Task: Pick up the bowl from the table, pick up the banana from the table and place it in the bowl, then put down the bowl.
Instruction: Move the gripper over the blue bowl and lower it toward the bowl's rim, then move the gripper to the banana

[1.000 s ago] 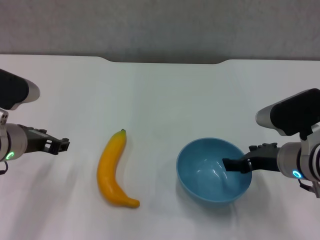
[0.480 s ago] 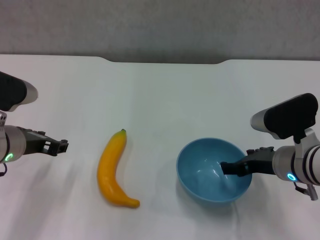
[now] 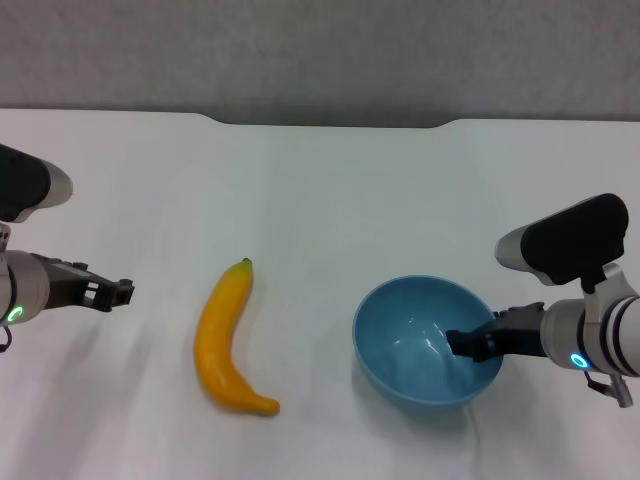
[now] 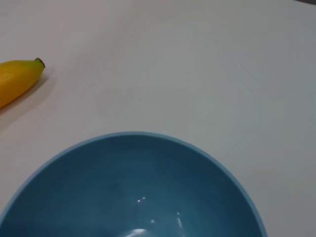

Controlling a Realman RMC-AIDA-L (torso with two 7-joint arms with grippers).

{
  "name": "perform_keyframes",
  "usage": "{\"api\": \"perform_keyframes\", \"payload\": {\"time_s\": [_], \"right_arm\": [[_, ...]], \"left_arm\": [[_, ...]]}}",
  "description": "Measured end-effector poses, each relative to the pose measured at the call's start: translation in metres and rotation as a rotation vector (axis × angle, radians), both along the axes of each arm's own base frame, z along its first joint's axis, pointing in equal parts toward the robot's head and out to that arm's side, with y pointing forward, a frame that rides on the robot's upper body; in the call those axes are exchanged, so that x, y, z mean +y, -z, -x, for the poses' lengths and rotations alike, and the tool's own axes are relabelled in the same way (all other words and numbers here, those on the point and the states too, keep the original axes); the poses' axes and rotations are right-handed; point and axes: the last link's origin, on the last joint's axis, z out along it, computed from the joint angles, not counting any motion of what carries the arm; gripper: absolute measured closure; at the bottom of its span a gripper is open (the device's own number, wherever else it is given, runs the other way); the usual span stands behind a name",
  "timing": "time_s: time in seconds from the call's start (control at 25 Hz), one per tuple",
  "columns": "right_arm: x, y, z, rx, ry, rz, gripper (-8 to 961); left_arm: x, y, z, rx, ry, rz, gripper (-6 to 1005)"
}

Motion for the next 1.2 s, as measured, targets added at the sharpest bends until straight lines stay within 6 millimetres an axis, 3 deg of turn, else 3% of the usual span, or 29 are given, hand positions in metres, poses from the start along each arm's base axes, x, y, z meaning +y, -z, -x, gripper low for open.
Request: {"api": "perform_keyframes", "payload": {"time_s": [0.32,0.64,1.04,1.2], "right_arm": [[-0.0026,0.0028,0.0013,0.007,0.015,0.012,351],[-0.0026,0.0002,-0.0006,0.008,0.020,0.003,719],[-0.0012,-0.0023,-0.0014,0.012,0.018,-0.012,872],[0.0013,-0.0056,-0.0021,0.019,0.020,-0.032,889]], "left_arm": [[-0.0002,-0.0007,0.0007,0.001,-0.003,0.001,383],[-0.0011,-0.0009,0.0021,0.003,-0.007,0.001,383],[-0.0049,0.0011,0.0089,-0.015,-0.039,-0.007,380],[-0.0034,0.0029,0.0009,-0.088,-0.054,-0.037,379]]}}
